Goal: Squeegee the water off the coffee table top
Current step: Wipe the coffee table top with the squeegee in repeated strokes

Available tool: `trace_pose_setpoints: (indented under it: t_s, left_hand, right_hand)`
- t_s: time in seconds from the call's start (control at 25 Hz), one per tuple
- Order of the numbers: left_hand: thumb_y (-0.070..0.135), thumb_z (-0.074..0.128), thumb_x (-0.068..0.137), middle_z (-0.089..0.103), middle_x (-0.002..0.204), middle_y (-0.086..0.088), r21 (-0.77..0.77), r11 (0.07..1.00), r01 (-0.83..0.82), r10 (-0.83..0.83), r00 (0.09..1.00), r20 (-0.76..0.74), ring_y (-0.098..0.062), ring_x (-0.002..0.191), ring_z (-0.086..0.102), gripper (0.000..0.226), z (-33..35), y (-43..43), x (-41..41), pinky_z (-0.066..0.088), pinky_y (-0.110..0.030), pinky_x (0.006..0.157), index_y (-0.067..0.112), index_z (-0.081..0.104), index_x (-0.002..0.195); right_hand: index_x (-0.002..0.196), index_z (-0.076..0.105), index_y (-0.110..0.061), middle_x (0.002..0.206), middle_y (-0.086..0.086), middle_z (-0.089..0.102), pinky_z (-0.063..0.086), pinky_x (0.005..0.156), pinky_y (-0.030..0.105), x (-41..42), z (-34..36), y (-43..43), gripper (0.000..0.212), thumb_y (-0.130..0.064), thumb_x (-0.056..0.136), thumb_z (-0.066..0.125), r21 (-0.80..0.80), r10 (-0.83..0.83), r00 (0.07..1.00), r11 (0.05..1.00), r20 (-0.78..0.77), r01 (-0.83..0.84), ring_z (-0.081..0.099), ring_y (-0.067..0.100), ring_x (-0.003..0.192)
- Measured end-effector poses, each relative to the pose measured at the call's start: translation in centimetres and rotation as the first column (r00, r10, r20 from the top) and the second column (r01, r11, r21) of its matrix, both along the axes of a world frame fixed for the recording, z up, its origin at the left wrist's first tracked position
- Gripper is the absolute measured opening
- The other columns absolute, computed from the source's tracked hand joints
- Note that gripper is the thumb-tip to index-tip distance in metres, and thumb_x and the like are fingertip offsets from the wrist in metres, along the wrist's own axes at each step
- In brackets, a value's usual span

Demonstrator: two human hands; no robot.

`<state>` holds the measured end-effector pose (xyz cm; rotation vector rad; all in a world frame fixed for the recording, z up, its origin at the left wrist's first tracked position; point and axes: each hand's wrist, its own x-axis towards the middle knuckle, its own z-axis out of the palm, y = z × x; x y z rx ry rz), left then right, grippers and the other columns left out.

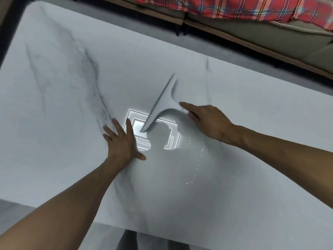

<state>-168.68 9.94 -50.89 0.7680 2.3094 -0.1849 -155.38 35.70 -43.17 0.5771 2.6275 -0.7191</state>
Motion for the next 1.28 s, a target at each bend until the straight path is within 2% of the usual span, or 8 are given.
trace_pose_setpoints:
  t_s: [0.16, 0.4, 0.52, 0.6, 0.72, 0.88, 1.04, 1.28]
  left_hand:
    - [0.073, 0.079, 0.043, -0.014, 0.152, -0.039, 0.018, 1.000, -0.007, 0.007, 1.000, -0.002, -0.069, 0.134, -0.002, 0.156, -0.3, -0.1, 0.1, 0.016, -0.068, 0.111, 0.010, -0.012, 0.152]
    - [0.070, 0.081, 0.045, -0.017, 0.152, -0.037, -0.002, 1.000, 0.007, -0.007, 1.000, -0.016, -0.067, 0.135, -0.007, 0.154, -0.1, 0.3, 0.3, 0.014, -0.068, 0.112, 0.011, -0.013, 0.152]
    - [0.067, 0.083, 0.046, -0.015, 0.152, -0.040, -0.027, 1.000, -0.014, 0.013, 1.000, -0.024, -0.068, 0.134, -0.005, 0.154, 0.3, 0.6, 0.4, 0.013, -0.067, 0.112, 0.008, -0.012, 0.152]
    - [0.067, 0.085, 0.043, -0.007, 0.152, -0.040, 0.010, 1.000, 0.026, -0.025, 0.998, -0.050, -0.068, 0.134, 0.001, 0.153, 0.3, 1.7, 0.8, 0.014, -0.067, 0.112, 0.007, -0.005, 0.152]
    - [0.071, 0.083, 0.037, -0.002, 0.151, -0.039, 0.076, 0.991, 0.111, -0.103, 0.990, -0.096, -0.066, 0.135, 0.006, 0.154, -0.4, 5.7, 2.1, 0.014, -0.068, 0.110, 0.006, 0.000, 0.150]
    - [0.068, 0.084, 0.039, -0.012, 0.153, -0.038, 0.010, 0.990, -0.143, 0.143, 0.988, -0.063, -0.062, 0.139, -0.005, 0.161, -1.6, 8.6, 2.9, 0.004, -0.065, 0.114, 0.000, -0.012, 0.149]
    - [0.074, 0.081, 0.039, -0.011, 0.155, -0.036, 0.016, 0.985, -0.170, 0.171, 0.983, -0.063, -0.060, 0.140, -0.006, 0.163, -2.1, 7.6, 2.4, 0.008, -0.063, 0.115, -0.007, -0.009, 0.148]
    - [0.077, 0.077, 0.040, -0.010, 0.154, -0.038, 0.010, 0.990, -0.144, 0.144, 0.989, -0.033, -0.061, 0.139, -0.004, 0.163, -1.8, 7.7, 2.2, 0.011, -0.063, 0.115, -0.009, -0.009, 0.147]
  right_hand:
    - [0.147, 0.031, -0.038, 0.102, 0.009, 0.066, 0.037, 0.070, 0.033, 0.1, -2.4, -1.5, 0.046, -0.029, 0.101, 0.030, 0.032, 0.083, 0.996, 0.996, 0.025, -0.083, 0.060, 0.035, 0.094]
    - [0.142, 0.024, -0.056, 0.088, -0.005, 0.058, 0.035, 0.066, 0.028, 13.4, -0.3, 3.8, 0.050, -0.032, 0.100, 0.035, 0.058, 0.116, 0.977, 0.990, 0.180, -0.128, 0.061, 0.025, 0.086]
    - [0.135, 0.016, -0.066, 0.096, -0.012, 0.063, 0.036, 0.066, 0.025, 17.2, 1.4, 6.2, 0.053, -0.032, 0.100, 0.037, 0.096, 0.079, 0.968, 0.990, 0.239, -0.105, 0.062, 0.020, 0.091]
    - [0.137, 0.022, -0.064, 0.113, -0.013, 0.067, 0.040, 0.071, 0.026, 16.1, 1.5, 7.3, 0.048, -0.036, 0.100, 0.035, 0.114, 0.030, 0.983, 0.992, 0.182, -0.052, 0.063, 0.020, 0.101]
    - [0.142, 0.036, -0.046, 0.136, -0.008, 0.057, 0.044, 0.091, 0.033, 9.3, 0.6, 9.4, 0.043, -0.034, 0.101, 0.038, 0.084, -0.112, 0.994, 0.990, -0.009, 0.113, 0.058, 0.026, 0.118]
    - [0.143, 0.040, -0.031, 0.143, -0.003, 0.052, 0.037, 0.105, 0.038, -3.6, -2.1, 10.4, 0.044, -0.029, 0.100, 0.035, 0.021, -0.230, 0.964, 0.972, -0.132, 0.235, 0.052, 0.032, 0.122]
    - [0.146, 0.036, -0.025, 0.144, 0.002, 0.049, 0.035, 0.102, 0.040, -10.5, -3.9, 6.8, 0.047, -0.023, 0.099, 0.033, -0.071, -0.305, 0.942, 0.952, -0.138, 0.298, 0.044, 0.038, 0.127]
    - [0.143, 0.035, -0.042, 0.120, 0.011, 0.065, 0.046, 0.085, 0.040, -2.3, -4.0, 4.9, 0.047, -0.028, 0.099, 0.034, -0.021, -0.038, 0.998, 0.999, -0.041, 0.038, 0.059, 0.038, 0.105]
